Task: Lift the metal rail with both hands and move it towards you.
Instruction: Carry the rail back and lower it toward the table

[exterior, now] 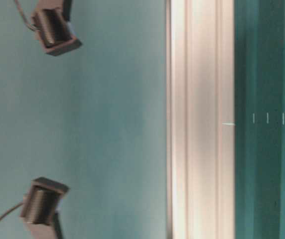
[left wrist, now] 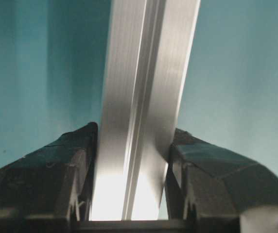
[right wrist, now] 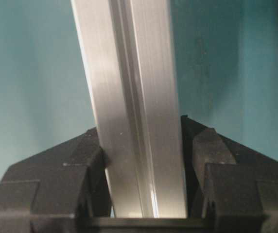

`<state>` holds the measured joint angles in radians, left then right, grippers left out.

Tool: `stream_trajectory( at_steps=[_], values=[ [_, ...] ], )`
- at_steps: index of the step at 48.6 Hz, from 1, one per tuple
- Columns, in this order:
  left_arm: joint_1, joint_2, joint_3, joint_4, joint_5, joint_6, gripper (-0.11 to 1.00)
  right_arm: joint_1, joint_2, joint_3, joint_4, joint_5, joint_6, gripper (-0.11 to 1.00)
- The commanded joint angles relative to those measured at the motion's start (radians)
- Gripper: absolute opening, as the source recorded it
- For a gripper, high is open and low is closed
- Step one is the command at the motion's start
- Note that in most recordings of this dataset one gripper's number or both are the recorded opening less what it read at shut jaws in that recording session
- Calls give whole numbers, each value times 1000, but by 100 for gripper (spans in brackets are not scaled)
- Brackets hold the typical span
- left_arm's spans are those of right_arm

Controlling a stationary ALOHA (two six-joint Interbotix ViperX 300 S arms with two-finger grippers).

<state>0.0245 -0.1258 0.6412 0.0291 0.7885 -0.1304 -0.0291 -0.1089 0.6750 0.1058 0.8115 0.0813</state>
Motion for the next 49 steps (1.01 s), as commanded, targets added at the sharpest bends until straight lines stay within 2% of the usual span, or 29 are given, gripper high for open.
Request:
stream_trajectory(
  at_steps=[1,29,49],
  values=[
    [15,5,12,-3,-35,-29,30,-8,15,5,5,-43,15,37],
    [18,41,92,-3,-199,-63,30,-5,64,86,5,-167,17,37],
    [0,71,97,-3,-232,-120,30,0,97,91,5,-199,17,37]
  ],
)
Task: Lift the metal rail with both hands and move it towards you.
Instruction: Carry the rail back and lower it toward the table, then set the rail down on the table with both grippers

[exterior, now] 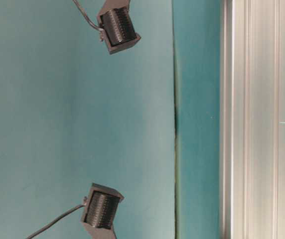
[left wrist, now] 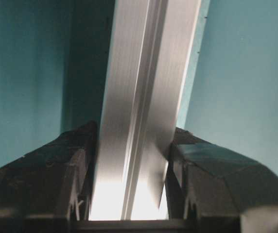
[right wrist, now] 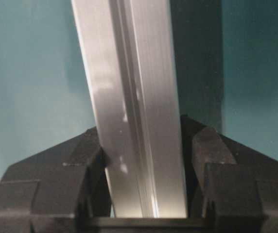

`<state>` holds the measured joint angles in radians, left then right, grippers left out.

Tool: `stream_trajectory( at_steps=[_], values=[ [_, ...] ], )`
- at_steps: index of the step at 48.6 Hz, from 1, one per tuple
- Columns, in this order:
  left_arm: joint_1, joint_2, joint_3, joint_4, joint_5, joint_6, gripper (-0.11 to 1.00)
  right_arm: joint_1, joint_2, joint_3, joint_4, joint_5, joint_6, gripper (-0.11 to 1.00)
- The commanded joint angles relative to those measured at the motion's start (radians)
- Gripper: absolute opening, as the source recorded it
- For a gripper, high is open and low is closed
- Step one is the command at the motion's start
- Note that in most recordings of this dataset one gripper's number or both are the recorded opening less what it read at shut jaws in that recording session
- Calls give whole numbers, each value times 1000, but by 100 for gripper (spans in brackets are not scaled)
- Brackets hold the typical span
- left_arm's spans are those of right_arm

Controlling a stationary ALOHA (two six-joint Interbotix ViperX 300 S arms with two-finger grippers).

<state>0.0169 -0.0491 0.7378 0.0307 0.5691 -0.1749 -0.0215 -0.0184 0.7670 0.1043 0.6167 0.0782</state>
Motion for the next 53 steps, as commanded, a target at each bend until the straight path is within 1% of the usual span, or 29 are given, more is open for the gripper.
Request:
stream_trajectory(
  at_steps=[1,17,29,34,47,53],
  values=[
    [8,-6,0,-5,-14,-77,30,-8,8,-2,6,-6,18,37],
    [-5,-3,5,-5,-18,-80,30,-2,20,0,6,-8,20,37],
    [-11,-3,9,-5,-20,-98,30,-2,29,12,6,-34,20,37],
    [-9,2,17,-5,-48,-94,30,-2,38,12,6,-35,20,37],
    [-11,20,28,-5,-83,-117,30,-5,41,12,6,-37,21,37],
    [-11,25,29,-5,-118,-115,30,-11,41,17,6,-35,23,37]
  ],
)
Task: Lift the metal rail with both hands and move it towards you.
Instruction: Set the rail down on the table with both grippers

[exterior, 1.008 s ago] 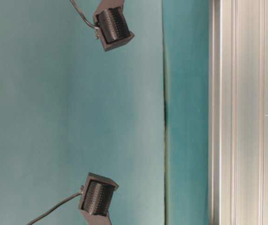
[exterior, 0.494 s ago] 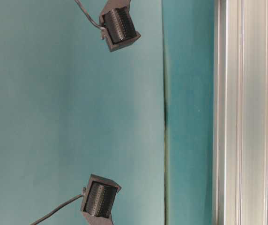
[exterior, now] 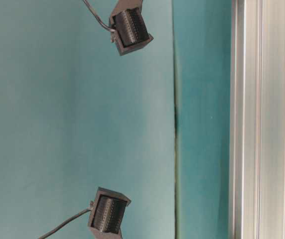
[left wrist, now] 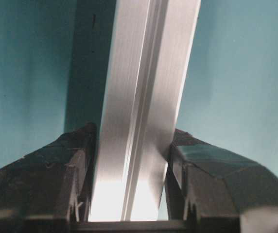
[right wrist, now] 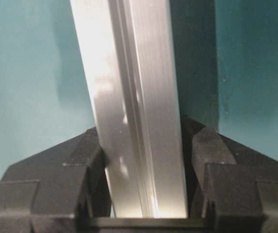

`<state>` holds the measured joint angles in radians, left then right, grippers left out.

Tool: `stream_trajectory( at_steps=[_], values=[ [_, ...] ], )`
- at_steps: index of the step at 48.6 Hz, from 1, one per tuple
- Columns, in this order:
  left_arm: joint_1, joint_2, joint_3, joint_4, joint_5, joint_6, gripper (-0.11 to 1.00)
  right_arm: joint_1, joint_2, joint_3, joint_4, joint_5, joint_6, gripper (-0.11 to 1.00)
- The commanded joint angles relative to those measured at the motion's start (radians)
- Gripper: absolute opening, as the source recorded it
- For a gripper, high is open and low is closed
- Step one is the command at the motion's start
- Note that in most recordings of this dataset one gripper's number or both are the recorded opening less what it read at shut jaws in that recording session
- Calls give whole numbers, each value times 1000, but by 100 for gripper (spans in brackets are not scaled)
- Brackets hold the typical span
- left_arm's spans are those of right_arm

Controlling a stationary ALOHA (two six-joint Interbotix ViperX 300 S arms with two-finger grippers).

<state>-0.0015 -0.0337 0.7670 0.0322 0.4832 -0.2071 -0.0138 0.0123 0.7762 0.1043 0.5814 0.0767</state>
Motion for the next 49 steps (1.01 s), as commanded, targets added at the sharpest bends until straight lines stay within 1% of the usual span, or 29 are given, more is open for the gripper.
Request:
stream_trajectory(
  at_steps=[1,10,32,34,35,40,42,44,46,49],
  values=[
    [8,9,2,-6,-43,-87,30,-20,11,9,5,-2,26,37],
    [5,8,5,-6,-103,-81,30,-23,11,8,6,-2,29,37],
    [-2,3,20,-6,-103,-74,30,-23,12,6,12,-3,29,38],
    [0,2,20,-6,-101,-74,30,-23,12,6,17,-2,31,43],
    [0,2,21,-6,-101,-72,30,-21,12,6,20,-2,32,48],
    [-2,0,21,-6,-101,-72,31,-23,12,6,69,-2,32,75],
    [0,0,23,-6,-101,-72,35,-20,12,5,81,-3,34,84],
    [-2,0,25,-6,-97,-71,48,-18,12,6,87,-5,35,93],
    [-5,0,23,-6,-84,-67,61,-17,12,6,87,-8,35,97],
    [-9,-2,25,-6,-71,-58,79,-14,12,3,95,-9,34,99]
  ],
)
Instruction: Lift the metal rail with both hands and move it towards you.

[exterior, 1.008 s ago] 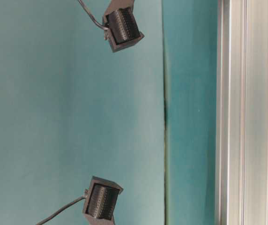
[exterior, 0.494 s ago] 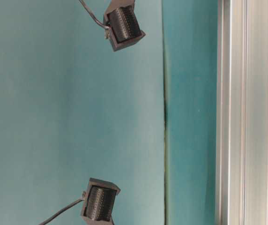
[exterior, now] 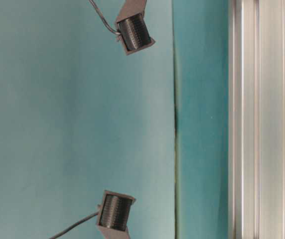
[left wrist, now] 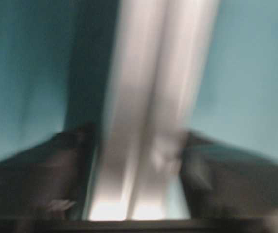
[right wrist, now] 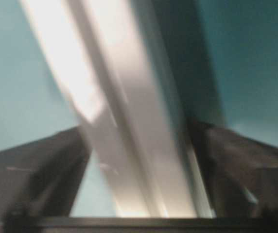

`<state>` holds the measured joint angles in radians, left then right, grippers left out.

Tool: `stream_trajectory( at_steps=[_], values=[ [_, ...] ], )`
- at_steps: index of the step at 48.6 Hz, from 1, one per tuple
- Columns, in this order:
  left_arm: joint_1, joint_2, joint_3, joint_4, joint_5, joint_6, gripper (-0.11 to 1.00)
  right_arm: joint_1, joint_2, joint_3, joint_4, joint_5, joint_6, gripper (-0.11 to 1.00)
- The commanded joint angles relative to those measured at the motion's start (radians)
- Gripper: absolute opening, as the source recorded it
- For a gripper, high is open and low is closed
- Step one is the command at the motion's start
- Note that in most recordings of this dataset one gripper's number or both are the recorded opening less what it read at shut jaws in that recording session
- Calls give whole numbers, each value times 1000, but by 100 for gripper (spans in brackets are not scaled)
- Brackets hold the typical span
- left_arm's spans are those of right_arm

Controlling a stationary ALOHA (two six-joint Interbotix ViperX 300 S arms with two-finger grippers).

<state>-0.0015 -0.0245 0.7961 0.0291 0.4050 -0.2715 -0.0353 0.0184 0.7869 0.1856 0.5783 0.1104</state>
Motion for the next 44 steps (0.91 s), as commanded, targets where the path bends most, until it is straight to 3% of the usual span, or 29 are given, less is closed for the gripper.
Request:
stream_trajectory(
  at_steps=[1,4,7,24,44],
  values=[
    [-12,-11,-5,-3,14,12,85,8,6,-9,17,-6,0,99],
    [-15,-12,-8,-3,32,29,96,11,6,-12,40,-8,-2,99],
    [-17,-15,-9,-3,51,46,100,15,6,-14,48,-12,2,99],
    [-15,-55,-15,-3,63,71,99,15,-21,-26,48,-26,2,99],
    [-15,-255,-23,-3,106,74,99,-15,-204,-60,40,-60,-3,99]
  ],
)
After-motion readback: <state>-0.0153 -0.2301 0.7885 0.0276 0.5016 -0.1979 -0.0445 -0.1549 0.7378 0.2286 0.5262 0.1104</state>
